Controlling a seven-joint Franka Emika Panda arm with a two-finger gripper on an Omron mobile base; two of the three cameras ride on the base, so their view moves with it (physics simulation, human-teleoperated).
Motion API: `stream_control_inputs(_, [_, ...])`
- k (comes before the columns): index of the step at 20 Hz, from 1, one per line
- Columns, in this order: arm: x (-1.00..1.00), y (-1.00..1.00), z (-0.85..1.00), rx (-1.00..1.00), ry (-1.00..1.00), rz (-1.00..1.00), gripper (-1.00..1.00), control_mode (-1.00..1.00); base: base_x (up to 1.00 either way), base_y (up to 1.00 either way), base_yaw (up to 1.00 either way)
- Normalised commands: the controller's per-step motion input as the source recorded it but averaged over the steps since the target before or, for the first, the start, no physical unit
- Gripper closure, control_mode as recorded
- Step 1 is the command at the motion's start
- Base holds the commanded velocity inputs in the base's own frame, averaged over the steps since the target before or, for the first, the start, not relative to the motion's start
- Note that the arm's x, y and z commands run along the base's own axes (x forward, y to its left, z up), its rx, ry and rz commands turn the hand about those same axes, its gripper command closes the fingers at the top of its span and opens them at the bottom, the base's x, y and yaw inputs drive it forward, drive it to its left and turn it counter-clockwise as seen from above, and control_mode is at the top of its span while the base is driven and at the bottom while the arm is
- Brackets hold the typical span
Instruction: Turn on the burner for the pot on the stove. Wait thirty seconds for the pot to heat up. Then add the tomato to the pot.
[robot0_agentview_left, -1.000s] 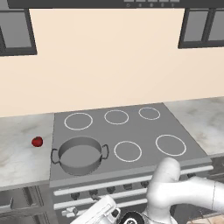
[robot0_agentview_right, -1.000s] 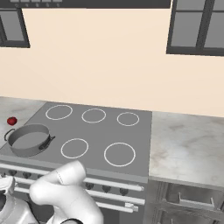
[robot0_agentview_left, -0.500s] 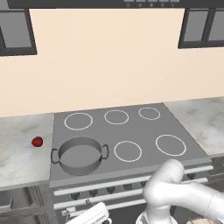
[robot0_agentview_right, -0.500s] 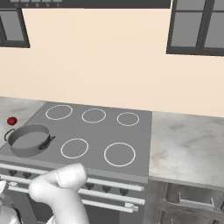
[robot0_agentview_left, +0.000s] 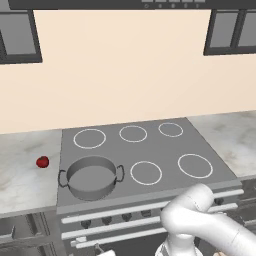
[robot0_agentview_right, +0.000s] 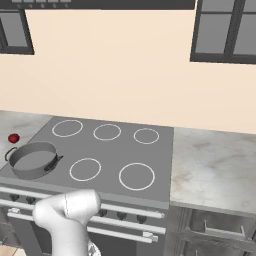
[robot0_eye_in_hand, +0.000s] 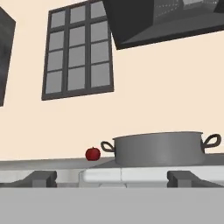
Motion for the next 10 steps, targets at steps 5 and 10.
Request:
stream_control_inputs(5, [0.06, 0.00, -0.08, 0.04, 0.00, -0.04, -1.00, -1.00, 0.00, 0.00, 0.00])
stream_control_inputs(10, [0.11, 0.00, -0.12, 0.12, 0.00, -0.17, -1.00, -1.00, 0.00, 0.00, 0.00])
